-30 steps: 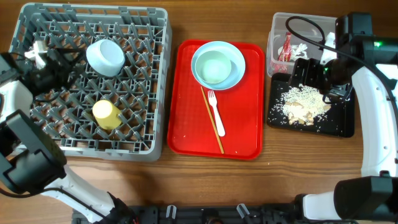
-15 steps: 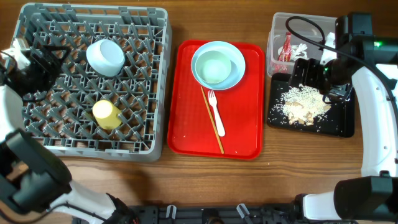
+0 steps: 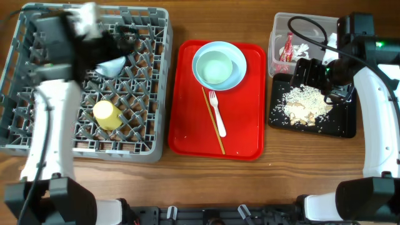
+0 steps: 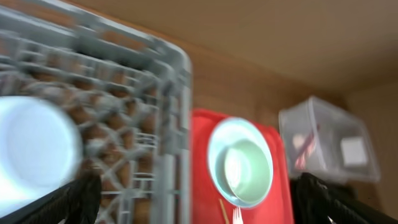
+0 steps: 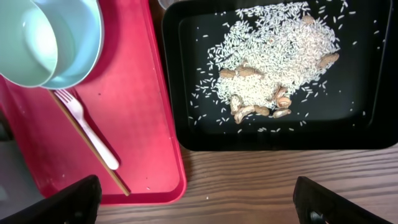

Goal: Sort waste into correct bins and load items into the dishwasher rack
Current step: 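Reach the left gripper to the large light-blue bowl on the red tray, then grasp the large light-blue bowl rim and lift it over the rack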

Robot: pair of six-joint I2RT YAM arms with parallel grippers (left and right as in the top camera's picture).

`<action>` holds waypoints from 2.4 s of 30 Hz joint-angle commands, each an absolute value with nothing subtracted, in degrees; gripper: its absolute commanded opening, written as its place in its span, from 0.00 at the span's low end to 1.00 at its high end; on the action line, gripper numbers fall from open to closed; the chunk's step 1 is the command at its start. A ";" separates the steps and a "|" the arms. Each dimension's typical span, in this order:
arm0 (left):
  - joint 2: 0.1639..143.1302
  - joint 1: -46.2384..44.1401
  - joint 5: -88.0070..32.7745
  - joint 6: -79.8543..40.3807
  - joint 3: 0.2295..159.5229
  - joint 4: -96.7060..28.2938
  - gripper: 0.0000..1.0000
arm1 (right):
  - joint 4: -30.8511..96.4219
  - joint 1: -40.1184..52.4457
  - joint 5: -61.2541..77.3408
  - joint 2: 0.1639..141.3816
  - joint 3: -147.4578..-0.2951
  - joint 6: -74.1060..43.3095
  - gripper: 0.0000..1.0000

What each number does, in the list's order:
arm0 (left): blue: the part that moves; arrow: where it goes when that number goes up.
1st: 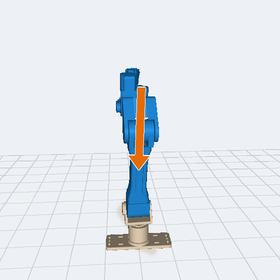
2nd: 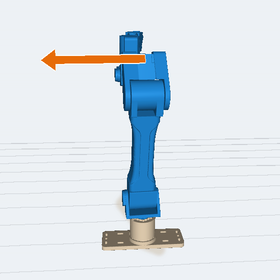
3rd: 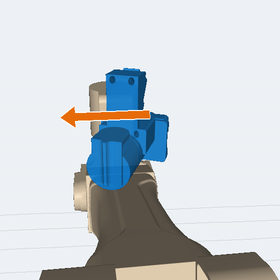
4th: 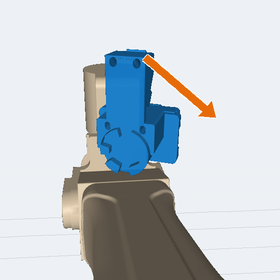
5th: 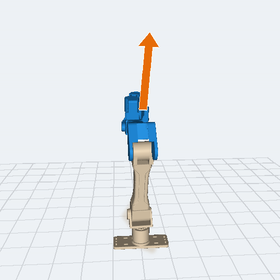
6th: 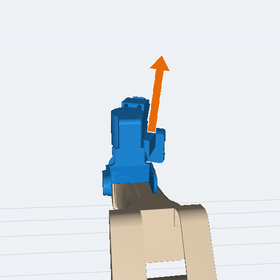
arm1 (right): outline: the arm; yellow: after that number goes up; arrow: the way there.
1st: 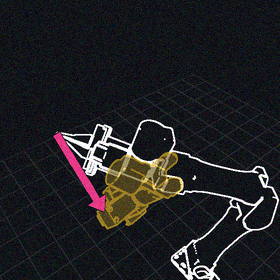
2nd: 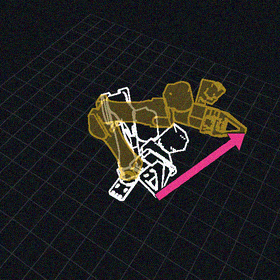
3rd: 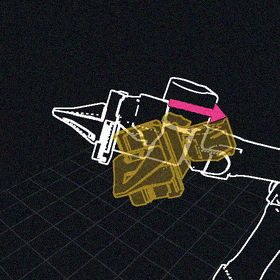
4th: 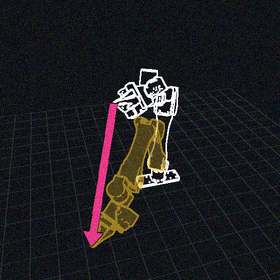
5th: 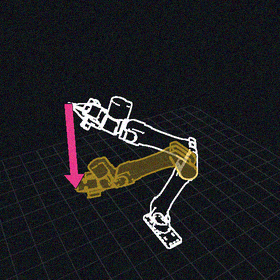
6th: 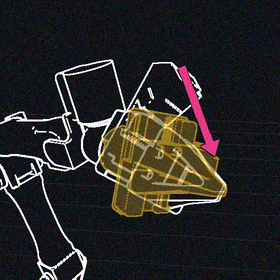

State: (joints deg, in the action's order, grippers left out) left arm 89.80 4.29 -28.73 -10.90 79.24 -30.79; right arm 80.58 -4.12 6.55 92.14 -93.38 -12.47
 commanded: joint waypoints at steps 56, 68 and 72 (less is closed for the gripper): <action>106.69 -32.03 -4.01 2.52 79.96 -20.21 0.04 | 80.86 -4.16 5.91 91.53 -94.37 -16.47 1.00; 96.31 -11.73 -36.42 -8.64 79.94 -16.40 0.04 | 80.86 -4.16 5.91 91.53 -94.37 -16.49 1.00; 97.45 -3.03 -47.62 -12.34 79.94 -13.69 0.04 | 80.86 -4.16 5.91 91.53 -94.37 -16.47 1.00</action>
State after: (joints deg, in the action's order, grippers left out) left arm 96.84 -9.32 -31.83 -6.87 79.79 -15.35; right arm 80.77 -4.12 6.52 92.14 -93.38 -16.45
